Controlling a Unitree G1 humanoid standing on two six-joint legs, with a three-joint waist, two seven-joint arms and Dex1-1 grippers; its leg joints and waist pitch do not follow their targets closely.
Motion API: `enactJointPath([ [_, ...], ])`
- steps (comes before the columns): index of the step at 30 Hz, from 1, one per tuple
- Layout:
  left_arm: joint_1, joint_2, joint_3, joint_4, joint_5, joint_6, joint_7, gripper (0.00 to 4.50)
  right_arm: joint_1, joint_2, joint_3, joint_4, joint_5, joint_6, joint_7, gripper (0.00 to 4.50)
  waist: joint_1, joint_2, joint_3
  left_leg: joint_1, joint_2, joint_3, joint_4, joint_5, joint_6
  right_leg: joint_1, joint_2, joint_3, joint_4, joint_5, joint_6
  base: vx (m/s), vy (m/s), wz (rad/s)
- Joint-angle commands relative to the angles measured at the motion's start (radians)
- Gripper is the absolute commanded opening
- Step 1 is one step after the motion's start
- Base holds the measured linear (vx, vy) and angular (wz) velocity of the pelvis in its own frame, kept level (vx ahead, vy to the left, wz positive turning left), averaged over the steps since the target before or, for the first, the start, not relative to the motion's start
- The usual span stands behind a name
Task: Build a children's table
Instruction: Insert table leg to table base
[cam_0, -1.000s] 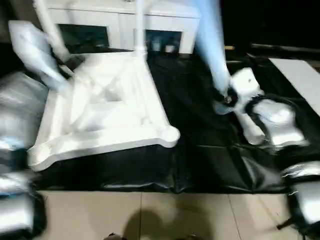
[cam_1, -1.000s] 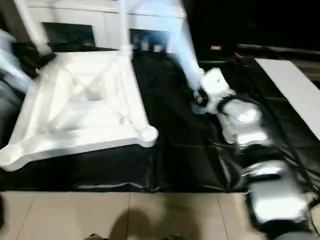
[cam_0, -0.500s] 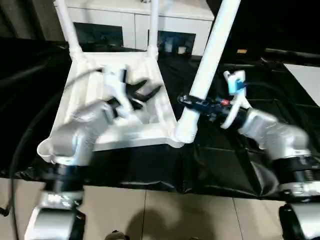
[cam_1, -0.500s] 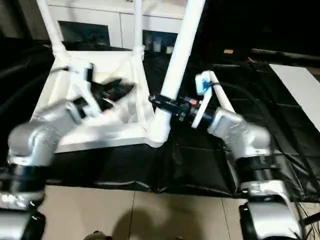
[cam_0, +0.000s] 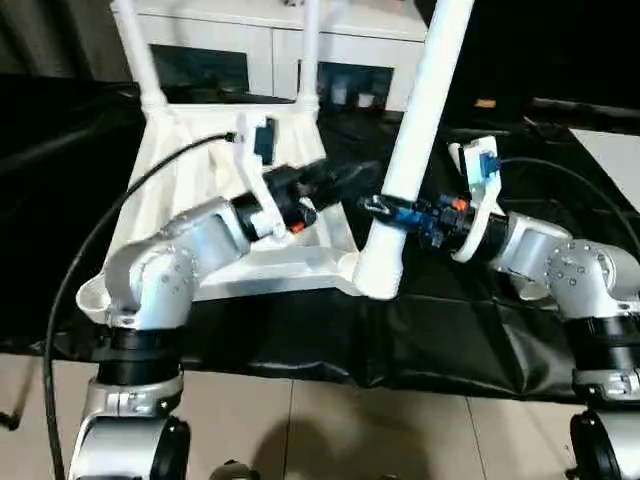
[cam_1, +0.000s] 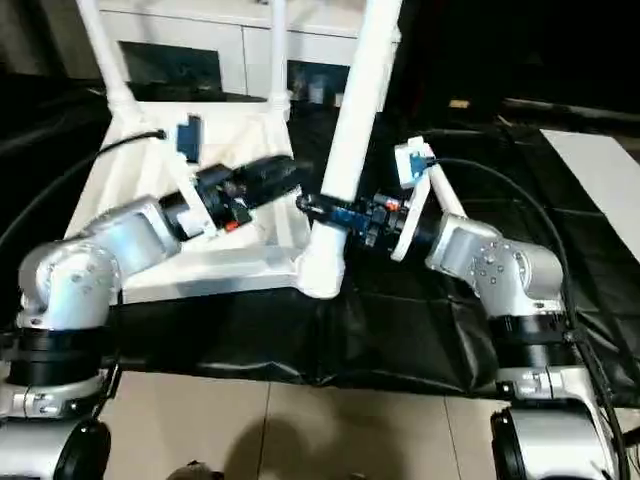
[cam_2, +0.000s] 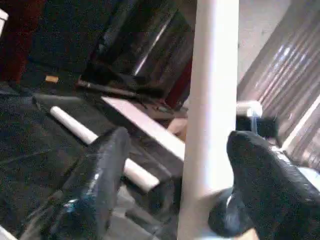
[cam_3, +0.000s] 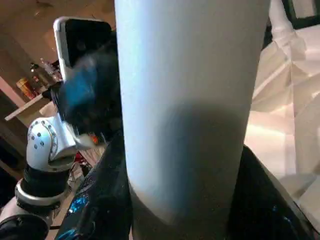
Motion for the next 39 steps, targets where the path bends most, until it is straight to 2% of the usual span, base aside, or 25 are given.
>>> enactJointPath([
  [1,-0.034,-0.007,0.028,0.004,-0.035,0.018,0.016,3.97,-0.001,-0.016,-0.017,-0.028,-0.003,0.007,-0.008,1.83,0.0,0.001,-0.072,0.014,0.01,0.0,-0.08,-0.158,-0.02,0.057,-0.045,0.034,-0.086,-0.212,-0.181,0.0,0.0,0.0],
  [6,-0.058,-0.025,0.062,0.018,-0.067,0.034,0.04,4.23,0.001,-0.021,0.001,-0.039,-0.037,-0.006,-0.015,1.83,0.0,-0.002,-0.071,0.015,0.011,0.0,-0.081,-0.164,-0.024,0.057,-0.046,0.034,-0.089,-0.228,-0.174,0.0,0.0,0.0],
  [7,-0.06,-0.027,0.059,0.016,-0.07,0.039,0.039,4.41,0.002,-0.019,0.004,-0.044,-0.042,-0.008,-0.018,1.83,0.0,-0.001,-0.071,0.015,0.011,0.0,-0.082,-0.155,-0.021,0.057,-0.046,0.034,-0.089,-0.222,-0.173,0.0,0.0,0.0],
  [18,-0.07,-0.048,-0.018,0.032,-0.072,0.081,0.006,4.5,0.018,-0.021,0.069,-0.105,-0.076,-0.002,0.026,1.83,0.004,-0.003,-0.075,0.013,0.012,0.001,-0.081,-0.105,-0.003,0.064,-0.046,0.035,-0.083,-0.144,-0.186,0.0,0.0,0.0],
  [20,-0.067,-0.029,-0.074,0.018,-0.055,0.057,-0.08,4.5,0.032,-0.03,0.1,-0.138,-0.079,0.009,0.062,1.83,0.004,-0.001,-0.074,0.014,0.012,0.0,-0.083,-0.105,0.002,0.064,-0.046,0.034,-0.084,-0.14,-0.188,0.0,0.0,0.0],
  [22,-0.068,-0.03,-0.08,0.015,-0.063,0.052,-0.105,4.5,0.037,-0.034,0.111,-0.147,-0.08,0.011,0.073,1.83,0.005,0.002,-0.074,0.015,0.014,0.0,-0.083,-0.1,0.002,0.064,-0.047,0.035,-0.082,-0.126,-0.193,0.0,0.0,0.0],
  [29,-0.077,-0.019,-0.1,0.001,-0.107,0.048,-0.231,4.5,0.062,-0.05,0.16,-0.176,-0.1,0.013,0.112,1.83,0.002,0.005,-0.074,0.017,0.015,0.0,-0.085,-0.117,-0.004,0.066,-0.048,0.036,-0.081,-0.109,-0.212,0.0,0.0,0.0],
  [30,-0.077,-0.019,-0.1,0.001,-0.107,0.048,-0.231,4.21,0.062,-0.05,0.16,-0.176,-0.1,0.013,0.112,1.83,0.002,0.005,-0.074,0.017,0.015,0.0,-0.085,-0.12,-0.006,0.066,-0.048,0.036,-0.081,-0.11,-0.213,0.0,0.0,0.0],
  [33,-0.09,0.001,-0.111,0.027,-0.09,0.042,-0.249,4.08,0.078,-0.064,0.18,-0.195,-0.111,0.009,0.128,1.83,0.003,0.005,-0.073,0.018,0.015,0.0,-0.086,-0.126,-0.006,0.067,-0.048,0.036,-0.082,-0.114,-0.21,0.0,0.0,0.0],
  [36,-0.095,0.008,-0.105,0.044,-0.08,0.037,-0.262,3.73,0.095,-0.077,0.198,-0.212,-0.122,0.003,0.144,1.83,0.003,0.006,-0.072,0.019,0.015,0.0,-0.086,-0.132,-0.009,0.065,-0.048,0.036,-0.083,-0.125,-0.21,0.0,0.0,0.0],
  [39,-0.094,0.014,-0.103,0.046,-0.078,0.041,-0.27,3.65,0.102,-0.081,0.206,-0.216,-0.13,-0.002,0.149,1.83,0.003,0.005,-0.073,0.019,0.016,-0.001,-0.086,-0.14,-0.014,0.066,-0.05,0.036,-0.084,-0.137,-0.208,0.0,0.0,0.0],
])
